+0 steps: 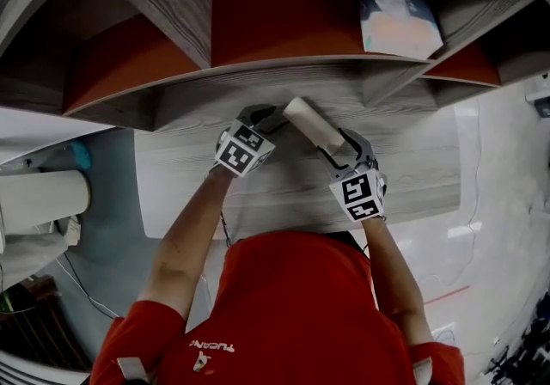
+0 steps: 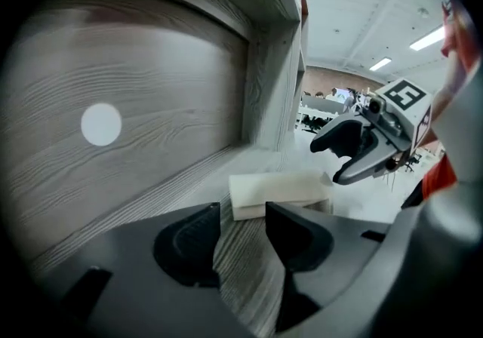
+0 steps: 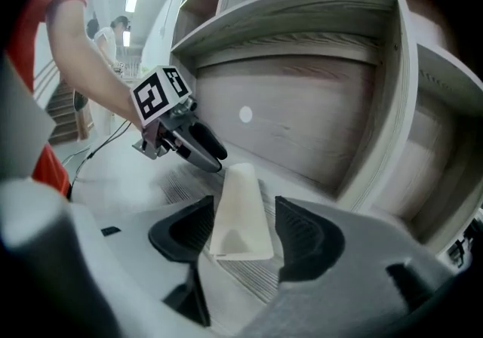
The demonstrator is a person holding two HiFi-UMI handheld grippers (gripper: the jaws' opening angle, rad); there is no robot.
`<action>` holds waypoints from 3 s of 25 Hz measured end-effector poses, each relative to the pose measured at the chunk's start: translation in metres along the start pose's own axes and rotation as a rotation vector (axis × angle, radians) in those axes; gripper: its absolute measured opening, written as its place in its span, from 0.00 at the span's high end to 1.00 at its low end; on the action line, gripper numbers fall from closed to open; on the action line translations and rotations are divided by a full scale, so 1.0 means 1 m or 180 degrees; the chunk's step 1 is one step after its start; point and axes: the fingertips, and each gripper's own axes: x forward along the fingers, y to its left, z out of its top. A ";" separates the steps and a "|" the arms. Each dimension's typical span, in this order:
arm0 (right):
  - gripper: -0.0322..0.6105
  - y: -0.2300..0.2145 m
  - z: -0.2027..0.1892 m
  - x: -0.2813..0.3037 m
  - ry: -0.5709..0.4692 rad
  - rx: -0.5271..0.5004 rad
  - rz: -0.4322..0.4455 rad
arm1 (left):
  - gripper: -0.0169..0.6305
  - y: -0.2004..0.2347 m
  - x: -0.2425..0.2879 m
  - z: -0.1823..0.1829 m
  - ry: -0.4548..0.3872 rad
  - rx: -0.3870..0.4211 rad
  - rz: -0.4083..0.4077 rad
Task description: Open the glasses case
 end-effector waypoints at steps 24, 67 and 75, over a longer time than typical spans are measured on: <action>0.50 0.004 -0.031 0.023 0.0309 0.0109 0.0346 | 0.74 -0.010 0.026 -0.005 0.0206 -0.0046 -0.0305; 0.90 -0.105 -0.037 0.023 -0.0122 0.1370 -0.0116 | 0.74 -0.007 0.024 -0.005 0.0218 -0.0132 -0.0194; 0.88 -0.096 -0.026 0.017 -0.0142 0.1028 -0.0118 | 0.74 -0.006 0.019 -0.008 0.0218 -0.0134 -0.0152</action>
